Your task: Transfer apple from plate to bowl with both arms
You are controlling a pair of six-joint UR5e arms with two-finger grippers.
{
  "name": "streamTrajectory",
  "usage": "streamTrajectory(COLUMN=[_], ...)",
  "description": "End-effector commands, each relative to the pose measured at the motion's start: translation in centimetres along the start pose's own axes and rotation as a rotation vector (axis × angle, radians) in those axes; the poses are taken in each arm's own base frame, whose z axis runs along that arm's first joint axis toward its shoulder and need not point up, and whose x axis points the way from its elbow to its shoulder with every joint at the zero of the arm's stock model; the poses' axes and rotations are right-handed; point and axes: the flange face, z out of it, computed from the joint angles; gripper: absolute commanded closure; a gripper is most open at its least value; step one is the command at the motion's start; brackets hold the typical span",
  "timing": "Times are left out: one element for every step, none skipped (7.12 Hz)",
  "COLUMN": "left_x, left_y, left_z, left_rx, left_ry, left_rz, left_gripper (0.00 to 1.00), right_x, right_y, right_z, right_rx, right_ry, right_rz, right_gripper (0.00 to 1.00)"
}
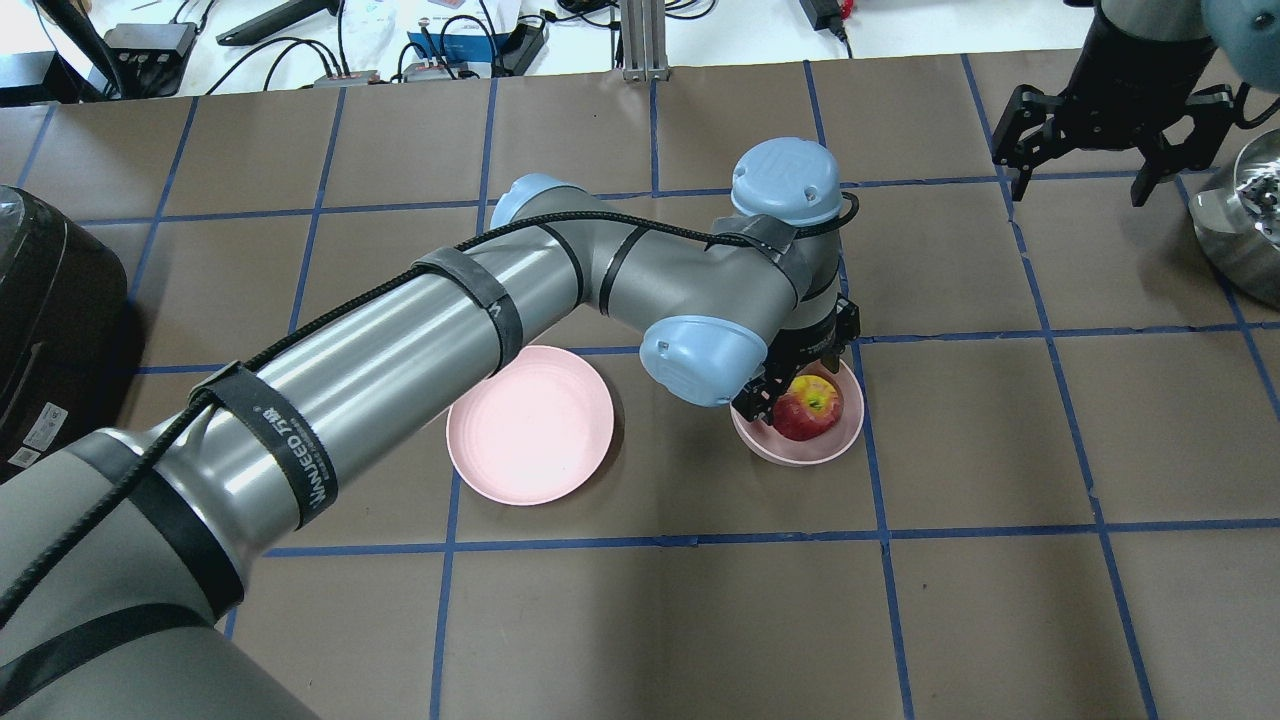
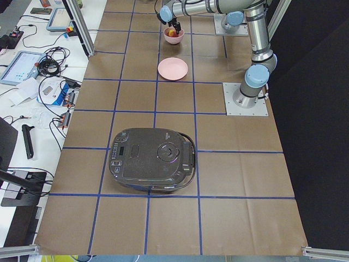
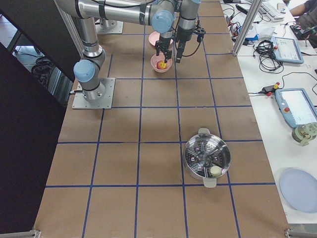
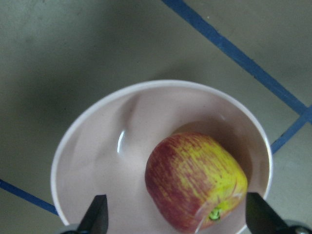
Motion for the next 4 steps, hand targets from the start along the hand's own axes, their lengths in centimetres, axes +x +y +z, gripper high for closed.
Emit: streamTrajectory(left_x=[-1.9,-4.7,-8.4,-12.3], left_y=[-2.2,-4.0,-5.0,-7.6], left_z=[-7.0,-10.9,-15.8,-19.6], left_rx=[0.013,0.005,0.002,0.026], left_ry=[0.057,0.036,0.012,-0.038], left_rz=[0.063,0.145,0.283,0.408], left_gripper=[0.00,0.00,0.00,0.00], right_x=[-0.1,-0.3,-2.5,-5.8], right_y=[0.1,0.2,1.2,2.4], right_z=[0.3,0.1,-1.1,-1.7], right_rx=[-0.008,-0.004,0.025,0.040], right_ry=[-0.003,-0.015,-0.043,-0.072], right_rz=[-0.002,-0.001,-0.037,-0.085], right_gripper=[0.00,0.00,0.00,0.00])
